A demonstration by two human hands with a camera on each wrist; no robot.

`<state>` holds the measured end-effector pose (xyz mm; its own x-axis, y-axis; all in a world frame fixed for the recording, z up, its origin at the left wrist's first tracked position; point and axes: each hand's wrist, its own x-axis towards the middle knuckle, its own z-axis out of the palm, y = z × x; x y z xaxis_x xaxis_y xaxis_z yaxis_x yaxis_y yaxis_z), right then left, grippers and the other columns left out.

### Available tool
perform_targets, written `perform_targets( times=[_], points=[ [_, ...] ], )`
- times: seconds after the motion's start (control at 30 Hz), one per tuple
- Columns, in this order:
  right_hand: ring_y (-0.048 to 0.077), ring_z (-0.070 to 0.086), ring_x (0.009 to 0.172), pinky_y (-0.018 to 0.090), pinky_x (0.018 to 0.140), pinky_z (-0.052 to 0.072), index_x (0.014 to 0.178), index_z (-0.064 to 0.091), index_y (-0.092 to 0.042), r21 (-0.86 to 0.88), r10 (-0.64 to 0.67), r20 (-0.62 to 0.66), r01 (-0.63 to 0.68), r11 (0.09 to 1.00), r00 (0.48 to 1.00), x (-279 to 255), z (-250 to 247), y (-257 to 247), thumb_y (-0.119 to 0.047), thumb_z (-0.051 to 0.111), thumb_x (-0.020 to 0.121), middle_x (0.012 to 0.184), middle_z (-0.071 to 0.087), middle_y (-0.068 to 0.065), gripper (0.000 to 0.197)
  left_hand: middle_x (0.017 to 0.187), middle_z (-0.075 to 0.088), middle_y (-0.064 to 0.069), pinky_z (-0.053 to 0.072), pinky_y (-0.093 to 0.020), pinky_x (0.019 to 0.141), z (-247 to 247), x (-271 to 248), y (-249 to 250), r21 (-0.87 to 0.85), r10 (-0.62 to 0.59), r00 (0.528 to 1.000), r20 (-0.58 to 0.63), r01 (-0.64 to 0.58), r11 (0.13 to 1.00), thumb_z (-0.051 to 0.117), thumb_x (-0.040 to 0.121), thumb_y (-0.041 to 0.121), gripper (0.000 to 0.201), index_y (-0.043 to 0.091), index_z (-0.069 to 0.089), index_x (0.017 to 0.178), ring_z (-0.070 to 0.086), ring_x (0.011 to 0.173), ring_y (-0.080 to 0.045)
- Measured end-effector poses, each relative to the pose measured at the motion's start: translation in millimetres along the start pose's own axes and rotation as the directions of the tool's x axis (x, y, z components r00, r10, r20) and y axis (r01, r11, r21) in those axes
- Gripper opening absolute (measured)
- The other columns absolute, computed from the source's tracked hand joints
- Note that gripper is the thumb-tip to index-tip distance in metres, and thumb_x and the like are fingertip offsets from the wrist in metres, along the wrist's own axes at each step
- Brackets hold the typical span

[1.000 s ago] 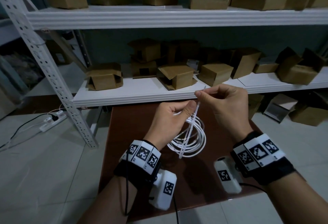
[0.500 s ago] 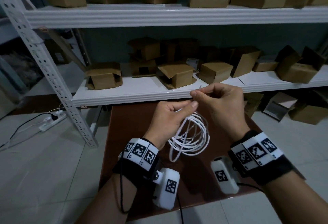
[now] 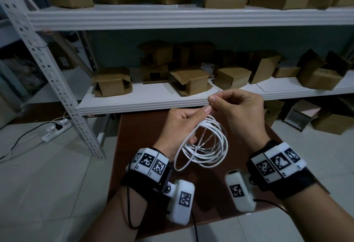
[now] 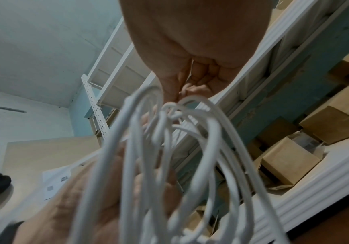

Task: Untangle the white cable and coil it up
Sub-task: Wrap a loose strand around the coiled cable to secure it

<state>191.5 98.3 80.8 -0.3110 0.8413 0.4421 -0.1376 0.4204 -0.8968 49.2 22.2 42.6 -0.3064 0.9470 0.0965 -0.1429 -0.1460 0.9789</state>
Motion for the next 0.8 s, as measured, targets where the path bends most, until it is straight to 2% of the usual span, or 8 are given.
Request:
perform_targets(
  times=[0.1,0.17,0.23,0.37,0.5,0.63,0.7,0.8],
  points=[
    [0.029,0.075,0.068,0.032,0.067,0.062,0.089,0.078,0.001,-0.009,0.007,0.032,-0.006,1.0,0.999,3,-2,-3,-0.015,0.085,0.08,0.077,0.077,0.015,0.02,0.054,0.057,-0.001,0.032,-0.022,0.036,0,-2,1,-0.021,0.009,1.0,0.008,-0.009,1.0,0.073,0.099,0.027,0.023,0.007,0.084,0.1,0.038,0.036,-0.009],
    [0.034,0.075,0.073,0.035,0.07,0.064,0.088,0.078,0.001,-0.021,0.006,0.046,-0.005,1.0,0.999,3,-1,-2,-0.013,0.085,0.08,0.079,0.077,0.016,0.018,0.058,0.06,-0.003,0.033,-0.021,0.037,-3,-1,1,-0.021,0.016,1.0,0.006,-0.016,1.0,0.075,0.098,0.025,0.021,0.007,0.084,0.102,0.04,0.038,-0.01],
    [0.03,0.076,0.078,0.034,0.073,0.064,0.087,0.079,0.0,-0.034,0.01,0.051,-0.008,0.999,0.999,2,1,0,-0.011,0.086,0.079,0.082,0.078,0.014,0.016,0.059,0.062,-0.002,0.032,-0.022,0.038,-4,-1,1,-0.016,0.016,1.0,0.006,-0.015,1.0,0.076,0.097,0.022,0.02,0.006,0.084,0.104,0.041,0.039,-0.01],
    [0.031,0.077,0.083,0.036,0.077,0.063,0.086,0.08,-0.002,-0.05,0.018,0.029,-0.017,0.999,0.999,1,1,3,-0.01,0.087,0.078,0.082,0.079,0.012,0.014,0.065,0.07,0.005,0.034,-0.023,0.043,-2,-3,-1,-0.025,0.009,0.999,-0.045,-0.01,1.0,0.076,0.097,0.016,0.022,0.002,0.081,0.112,0.05,0.042,-0.002],
    [0.031,0.076,0.08,0.037,0.074,0.063,0.085,0.08,-0.002,-0.08,0.037,0.021,-0.035,0.996,0.999,1,2,4,-0.009,0.087,0.079,0.08,0.078,0.013,0.011,0.071,0.072,0.0,0.03,-0.03,0.05,1,-1,-4,-0.038,-0.002,0.996,-0.087,-0.002,0.999,0.08,0.094,0.018,0.02,0.005,0.083,0.109,0.045,0.046,-0.009],
    [0.017,0.072,0.063,0.026,0.061,0.059,0.083,0.077,0.0,-0.078,0.1,-0.022,-0.101,0.992,0.995,3,-4,0,-0.004,0.083,0.082,0.072,0.076,0.014,0.007,0.071,0.075,-0.002,0.037,-0.022,0.046,2,-4,-3,0.055,-0.001,0.997,-0.082,0.006,0.998,0.082,0.092,0.019,0.014,0.009,0.086,0.101,0.049,0.043,-0.003],
    [0.011,0.07,0.063,0.021,0.061,0.056,0.082,0.077,-0.003,-0.083,0.109,-0.081,-0.115,0.99,0.991,8,-10,1,-0.003,0.083,0.082,0.072,0.075,0.009,0.006,0.067,0.075,-0.003,0.031,-0.019,0.042,2,-6,-3,0.134,-0.006,0.998,-0.069,0.015,0.991,0.082,0.091,0.019,0.011,0.01,0.086,0.098,0.042,0.036,-0.001],
    [0.012,0.072,0.069,0.025,0.068,0.057,0.08,0.078,-0.007,-0.061,0.122,-0.146,-0.132,0.989,0.982,11,-14,5,-0.005,0.085,0.081,0.072,0.077,0.004,0.007,0.076,0.078,-0.017,0.029,-0.019,0.04,1,-7,-4,0.154,-0.026,0.997,-0.071,0.036,0.987,0.083,0.091,0.018,0.007,0.012,0.087,0.094,0.039,0.035,-0.002]
  ],
)
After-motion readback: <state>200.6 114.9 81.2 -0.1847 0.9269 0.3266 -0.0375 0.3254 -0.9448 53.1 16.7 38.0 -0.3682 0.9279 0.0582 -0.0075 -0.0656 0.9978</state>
